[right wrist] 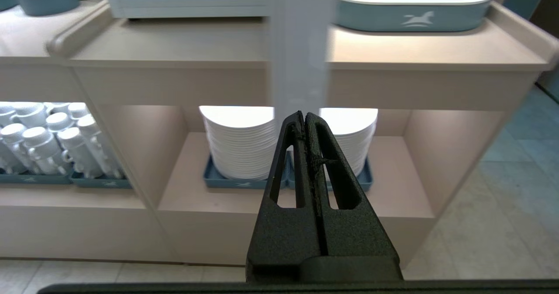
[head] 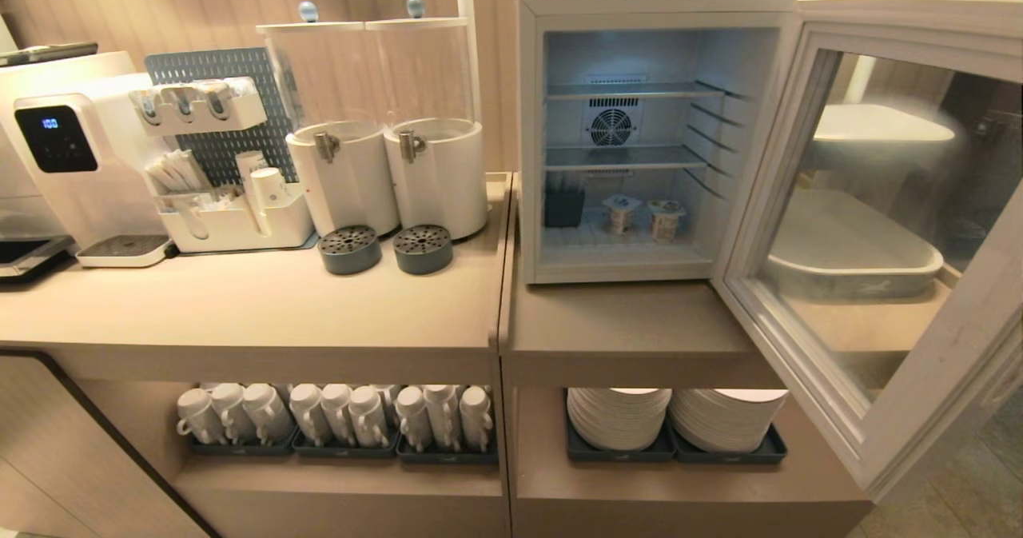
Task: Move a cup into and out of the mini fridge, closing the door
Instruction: Close the freezer door
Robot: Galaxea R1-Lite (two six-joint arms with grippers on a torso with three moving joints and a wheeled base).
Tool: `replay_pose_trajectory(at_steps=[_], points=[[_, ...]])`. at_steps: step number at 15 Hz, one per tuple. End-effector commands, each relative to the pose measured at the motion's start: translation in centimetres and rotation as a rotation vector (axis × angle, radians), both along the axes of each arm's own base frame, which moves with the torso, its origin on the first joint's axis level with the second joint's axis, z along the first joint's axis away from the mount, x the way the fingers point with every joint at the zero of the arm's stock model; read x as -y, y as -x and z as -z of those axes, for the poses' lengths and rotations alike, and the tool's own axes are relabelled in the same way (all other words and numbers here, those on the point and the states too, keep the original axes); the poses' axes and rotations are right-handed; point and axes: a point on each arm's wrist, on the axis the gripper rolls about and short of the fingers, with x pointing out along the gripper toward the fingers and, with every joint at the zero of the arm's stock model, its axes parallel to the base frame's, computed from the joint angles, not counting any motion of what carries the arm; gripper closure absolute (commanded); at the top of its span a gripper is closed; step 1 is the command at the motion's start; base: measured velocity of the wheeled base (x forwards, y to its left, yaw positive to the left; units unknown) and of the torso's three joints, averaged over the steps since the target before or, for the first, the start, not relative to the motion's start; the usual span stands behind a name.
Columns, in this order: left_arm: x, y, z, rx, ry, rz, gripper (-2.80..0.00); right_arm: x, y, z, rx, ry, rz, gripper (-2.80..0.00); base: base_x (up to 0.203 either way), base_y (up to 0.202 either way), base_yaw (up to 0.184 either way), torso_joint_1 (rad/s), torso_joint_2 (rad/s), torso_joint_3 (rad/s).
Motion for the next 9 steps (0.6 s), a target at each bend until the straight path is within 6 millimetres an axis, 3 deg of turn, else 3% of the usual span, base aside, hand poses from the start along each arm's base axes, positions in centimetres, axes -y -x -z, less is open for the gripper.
replay_pose_trajectory(at_steps=[1,9], points=[[0.0,-0.02,0.04,-0.003,0.0,-0.001,0.0,0.0,0.0,-0.01,0.001,0.001,0.0,0.0,0.0,-0.195,0.0,0.001,0.0,0.002],[0.0,-0.02,0.04,-0.003,0.006,-0.001,0.0,0.0,0.0,0.0,-0.001,0.001,0.0,0.0,0.0,-0.184,0.0,0.003,0.0,0.001]])
